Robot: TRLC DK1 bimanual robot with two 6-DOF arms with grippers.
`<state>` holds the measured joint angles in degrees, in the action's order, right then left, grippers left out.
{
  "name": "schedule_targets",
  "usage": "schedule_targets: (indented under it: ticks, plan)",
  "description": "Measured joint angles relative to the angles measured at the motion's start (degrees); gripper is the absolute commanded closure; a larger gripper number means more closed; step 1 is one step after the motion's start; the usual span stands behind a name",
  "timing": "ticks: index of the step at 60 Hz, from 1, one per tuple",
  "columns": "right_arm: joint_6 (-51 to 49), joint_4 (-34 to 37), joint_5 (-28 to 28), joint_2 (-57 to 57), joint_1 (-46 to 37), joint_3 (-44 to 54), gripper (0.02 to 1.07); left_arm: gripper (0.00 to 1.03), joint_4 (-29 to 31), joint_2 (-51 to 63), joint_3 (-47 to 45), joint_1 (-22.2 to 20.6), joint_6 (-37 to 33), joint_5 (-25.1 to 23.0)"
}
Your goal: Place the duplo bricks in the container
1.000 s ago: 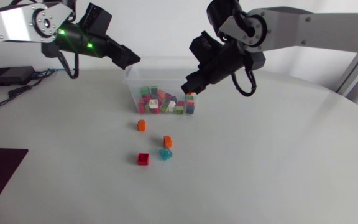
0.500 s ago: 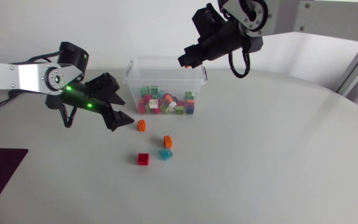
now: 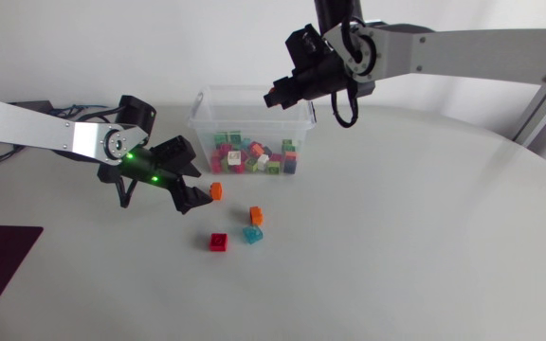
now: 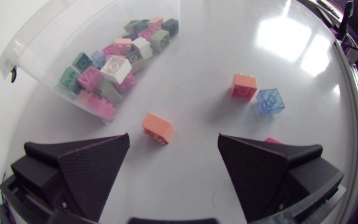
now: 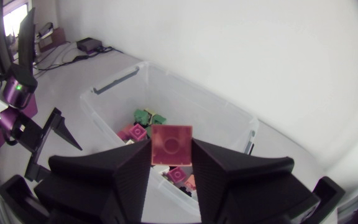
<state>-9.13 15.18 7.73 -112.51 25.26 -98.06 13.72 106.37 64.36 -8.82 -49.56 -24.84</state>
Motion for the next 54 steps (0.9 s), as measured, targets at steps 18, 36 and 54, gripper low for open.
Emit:
schedule_targets:
  ticks: [18, 36, 54]
  plan:
    - [0.00, 4.33, 0.02, -7.28, -0.20, -10.93, 0.72, 0.05, -0.55, 2.45, 0.96, -0.24, 0.00, -0.17]
    - [0.20, 8.81, -0.68, -10.25, -0.68, -17.46, 0.06, 0.05, -1.44, 3.06, 2.14, -0.24, 0.00, -0.17]
    - [-0.46, 11.06, 2.27, -1.64, -0.61, -6.36, 0.06, 0.05, -3.19, 4.87, 3.87, 0.02, -1.25, -0.22]
